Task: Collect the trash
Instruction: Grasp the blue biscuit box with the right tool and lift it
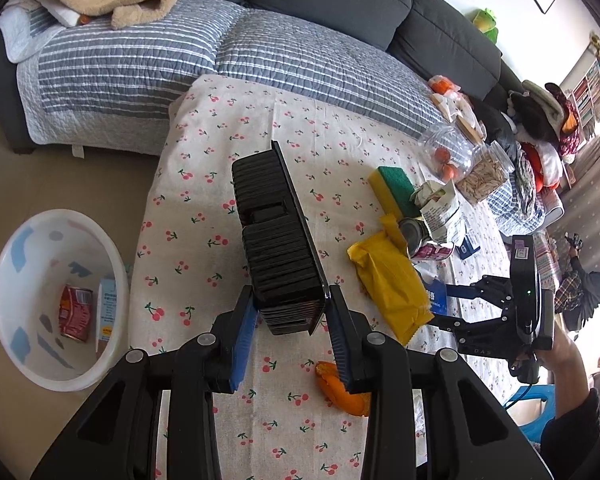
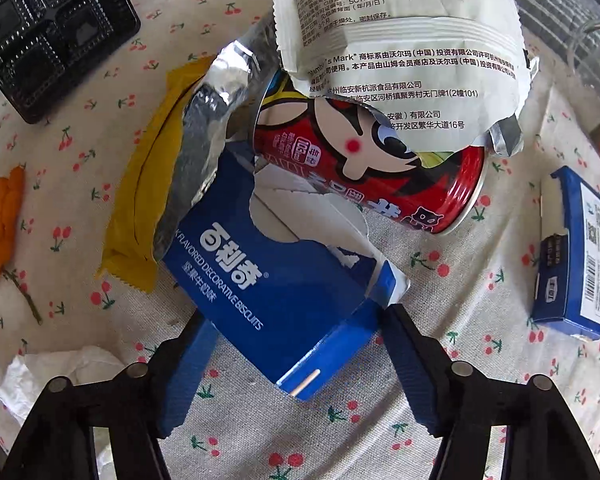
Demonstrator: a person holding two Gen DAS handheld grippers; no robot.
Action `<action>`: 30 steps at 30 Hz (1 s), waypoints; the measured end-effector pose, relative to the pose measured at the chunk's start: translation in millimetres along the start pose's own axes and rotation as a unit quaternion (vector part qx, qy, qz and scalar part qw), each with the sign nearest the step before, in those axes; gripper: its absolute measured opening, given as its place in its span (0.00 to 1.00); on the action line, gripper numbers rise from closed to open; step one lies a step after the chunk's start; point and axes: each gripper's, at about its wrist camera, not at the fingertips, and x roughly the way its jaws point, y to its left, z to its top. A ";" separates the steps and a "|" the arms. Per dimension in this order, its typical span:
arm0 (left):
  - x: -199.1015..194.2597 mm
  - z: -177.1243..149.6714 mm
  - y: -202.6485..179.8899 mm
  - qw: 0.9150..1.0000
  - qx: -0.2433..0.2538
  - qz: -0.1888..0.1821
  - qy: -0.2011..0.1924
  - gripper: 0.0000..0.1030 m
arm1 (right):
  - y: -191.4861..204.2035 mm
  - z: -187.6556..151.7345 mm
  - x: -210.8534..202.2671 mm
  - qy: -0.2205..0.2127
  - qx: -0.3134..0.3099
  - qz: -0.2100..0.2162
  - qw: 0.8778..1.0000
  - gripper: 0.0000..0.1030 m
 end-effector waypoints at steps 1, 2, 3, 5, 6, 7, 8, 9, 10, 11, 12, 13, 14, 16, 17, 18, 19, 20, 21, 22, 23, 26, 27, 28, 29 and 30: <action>-0.7 0.1 0.6 1.000 0.000 -0.001 0.000 0.36 | -0.9 -0.7 -0.6 -0.003 0.006 0.006 1.000 0.59; -1.6 -0.1 1.0 1.000 0.000 -0.001 0.000 0.36 | -1.9 -1.7 -1.3 -0.004 0.011 0.009 1.000 0.56; -2.9 -0.4 1.6 1.000 -0.001 -0.002 -0.001 0.36 | -1.6 -3.3 -2.7 -0.006 0.013 0.011 1.000 0.40; -6.2 -1.5 2.7 1.000 -0.001 -0.004 -0.003 0.36 | -2.6 -7.4 -6.5 -0.008 0.015 0.015 1.000 0.00; -8.2 -2.0 3.6 1.000 -0.002 -0.005 -0.005 0.36 | -2.6 -10.6 -8.8 -0.009 0.018 0.010 1.000 0.05; -10.5 -2.2 4.8 1.000 -0.003 -0.006 -0.007 0.36 | -2.6 -14.2 -11.0 -0.009 0.021 0.009 1.000 0.05; -12.8 -2.5 5.9 1.000 -0.005 -0.007 -0.009 0.36 | -2.6 -18.0 -12.8 -0.008 0.022 0.008 1.000 0.05; -14.9 -2.6 7.5 1.000 -0.007 -0.007 -0.011 0.36 | -1.9 -21.9 -14.3 -0.004 0.023 0.007 1.000 0.05; -17.0 -2.7 9.5 1.000 -0.009 -0.008 -0.013 0.36 | -3.7 -24.4 -14.3 0.001 0.026 0.004 1.000 0.05; -18.7 -2.7 11.3 1.000 -0.012 -0.009 -0.014 0.36 | -5.4 -26.3 -15.6 0.009 0.041 0.001 0.999 0.15; -20.2 -2.4 13.1 1.000 -0.013 -0.009 -0.016 0.36 | -8.0 -27.1 -17.3 0.012 0.068 -0.002 0.998 0.35; -21.8 -2.1 15.0 1.000 -0.015 -0.009 -0.018 0.36 | -10.9 -29.7 -18.0 0.015 0.104 -0.007 0.994 0.47; -23.0 -2.0 17.3 1.000 -0.018 -0.009 -0.019 0.36 | -13.0 -33.1 -18.5 0.025 0.147 -0.013 0.989 0.63; -24.7 -1.9 22.1 0.999 -0.027 -0.011 -0.020 0.36 | -11.8 -32.9 -18.1 0.035 0.208 0.004 0.978 0.64; -25.4 -1.9 24.3 0.999 -0.030 -0.013 -0.020 0.36 | -11.3 -30.1 -18.0 0.034 0.235 0.016 0.971 0.64; -25.8 -2.0 26.6 0.999 -0.032 -0.016 -0.019 0.36 | -11.8 -26.4 -17.8 0.032 0.268 0.025 0.963 0.64; -26.8 -2.3 28.4 0.999 -0.033 -0.018 -0.019 0.36 | -14.4 -20.8 -16.8 0.029 0.303 0.031 0.952 0.64; -28.1 -2.7 30.2 0.999 -0.034 -0.021 -0.019 0.36 | -17.0 -15.8 -15.8 0.026 0.341 0.036 0.939 0.64; -29.7 -3.1 32.0 0.999 -0.035 -0.023 -0.020 0.36 | -19.9 -11.8 -15.2 0.019 0.376 0.043 0.925 0.64; -31.1 -3.4 33.7 0.999 -0.035 -0.025 -0.021 0.36 | -22.6 -7.4 -14.5 0.011 0.408 0.049 0.912 0.64; -32.6 -3.4 35.2 0.999 -0.036 -0.027 -0.021 0.36 | -23.5 -3.2 -12.9 0.004 0.433 0.055 0.900 0.64; -36.4 -2.9 41.2 0.998 -0.039 -0.031 -0.024 0.36 | -18.8 10.5 -8.0 -0.010 0.480 0.053 0.876 0.64; -37.5 -2.8 43.3 0.998 -0.041 -0.031 -0.024 0.36 | -18.6 19.5 -5.7 -0.009 0.485 0.041 0.873 0.64; -38.4 -2.9 45.0 0.998 -0.042 -0.032 -0.025 0.36 | -16.3 24.4 -2.4 -0.009 0.489 0.028 0.872 0.64; -39.1 -3.0 46.5 0.998 -0.043 -0.031 -0.026 0.36 | -11.4 30.4 1.3 -0.007 0.494 0.016 0.870 0.64; -39.6 -3.2 47.8 0.998 -0.044 -0.031 -0.026 0.36 | -8.0 34.2 5.1 -0.005 0.498 0.007 0.867 0.64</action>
